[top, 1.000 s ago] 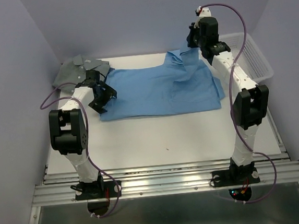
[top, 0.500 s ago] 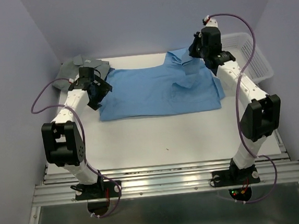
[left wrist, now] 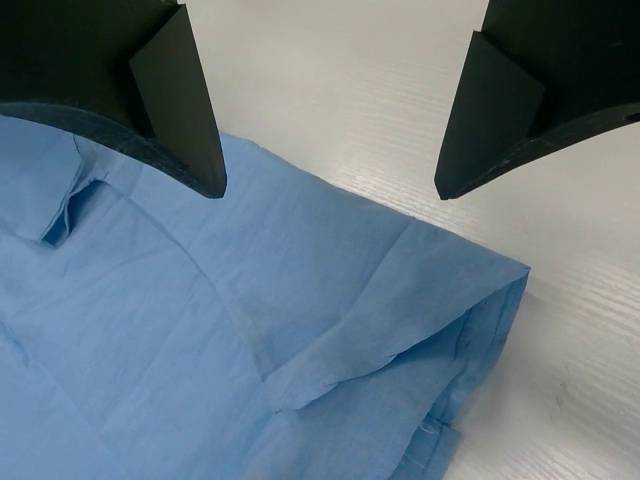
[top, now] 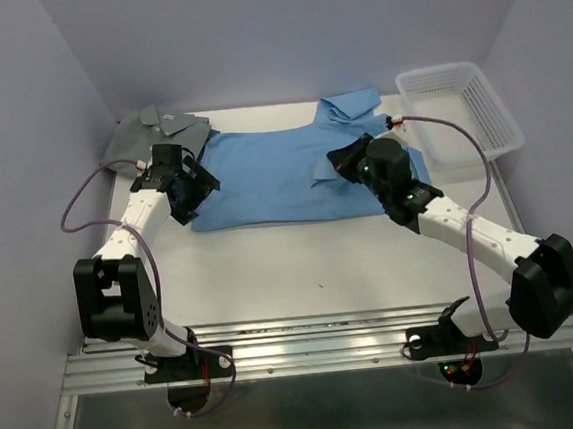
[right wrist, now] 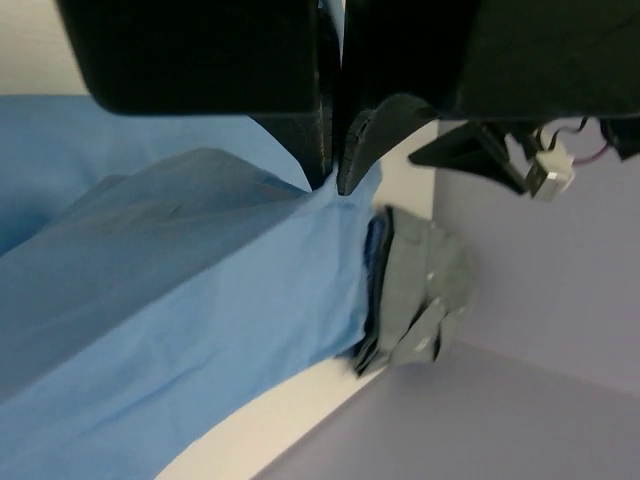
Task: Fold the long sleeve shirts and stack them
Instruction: Fold the shirt
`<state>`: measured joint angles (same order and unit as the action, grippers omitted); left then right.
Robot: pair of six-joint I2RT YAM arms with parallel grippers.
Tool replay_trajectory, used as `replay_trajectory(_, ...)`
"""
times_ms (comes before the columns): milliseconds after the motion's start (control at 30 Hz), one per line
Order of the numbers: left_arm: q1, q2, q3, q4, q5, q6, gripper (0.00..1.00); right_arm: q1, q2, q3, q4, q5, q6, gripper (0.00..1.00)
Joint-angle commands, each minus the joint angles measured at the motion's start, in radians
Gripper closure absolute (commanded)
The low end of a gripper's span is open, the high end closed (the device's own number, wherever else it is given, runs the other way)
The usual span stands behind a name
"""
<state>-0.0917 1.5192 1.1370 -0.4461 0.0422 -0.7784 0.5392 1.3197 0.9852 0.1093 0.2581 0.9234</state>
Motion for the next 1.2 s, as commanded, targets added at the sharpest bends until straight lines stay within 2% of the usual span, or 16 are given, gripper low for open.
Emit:
replay_trajectory(0, -0.003, -0.086, -0.023, 0.003, 0.012, 0.047, 0.01, 0.128, 0.044, -0.019, 0.318, 0.099, 0.127, 0.97)
replay_trajectory(100, -0.003, -0.125, -0.040, -0.003, 0.019, 0.067, 0.01, 0.215, 0.117, -0.037, 0.450, 0.127, 0.144, 0.97)
replay_trajectory(167, -0.002, -0.148, -0.048, -0.017, 0.016, 0.077, 0.01, 0.264, 0.170, -0.033, 0.515, 0.202, 0.127, 0.97)
replay_trajectory(267, -0.002, -0.174, -0.062, -0.002, 0.036, 0.087, 0.01, 0.289, 0.206, -0.019, 0.556, 0.253, 0.111, 0.97)
replay_trajectory(367, -0.002, -0.182, -0.071, 0.038, 0.113, 0.090, 0.01, 0.321, 0.245, 0.010, 0.538, 0.315, 0.063, 0.96)
replay_trajectory(467, -0.002, -0.172, -0.069, 0.047, 0.168, 0.090, 0.01, 0.331, 0.309, -0.026, 0.627, 0.334, 0.048, 0.94)
replay_trajectory(533, -0.002, -0.171, -0.077, 0.056, 0.182, 0.087, 0.01, 0.343, 0.389, -0.048, 0.726, 0.304, 0.042, 0.93)
replay_trajectory(567, -0.002, -0.172, -0.083, 0.064, 0.186, 0.085, 0.01, 0.352, 0.421, -0.046, 0.839, 0.296, 0.014, 0.93)
replay_trajectory(667, -0.002, -0.177, -0.089, 0.058, 0.191, 0.082, 0.01, 0.380, 0.571, 0.021, 1.060, 0.276, -0.140, 0.93)
replay_trajectory(867, 0.003, -0.244, -0.103, -0.002, 0.128, 0.083, 0.01, 0.380, 0.733, 0.205, 1.115, 0.288, -0.189, 0.92)
replay_trajectory(967, 0.018, -0.284, -0.100, -0.038, 0.075, 0.094, 0.01, 0.380, 0.772, 0.260, 1.129, 0.290, -0.181, 0.92)
replay_trajectory(1167, 0.059, -0.326, -0.083, -0.083, 0.054, 0.125, 0.01, 0.389, 0.826, 0.362, 1.178, 0.311, -0.235, 0.92)
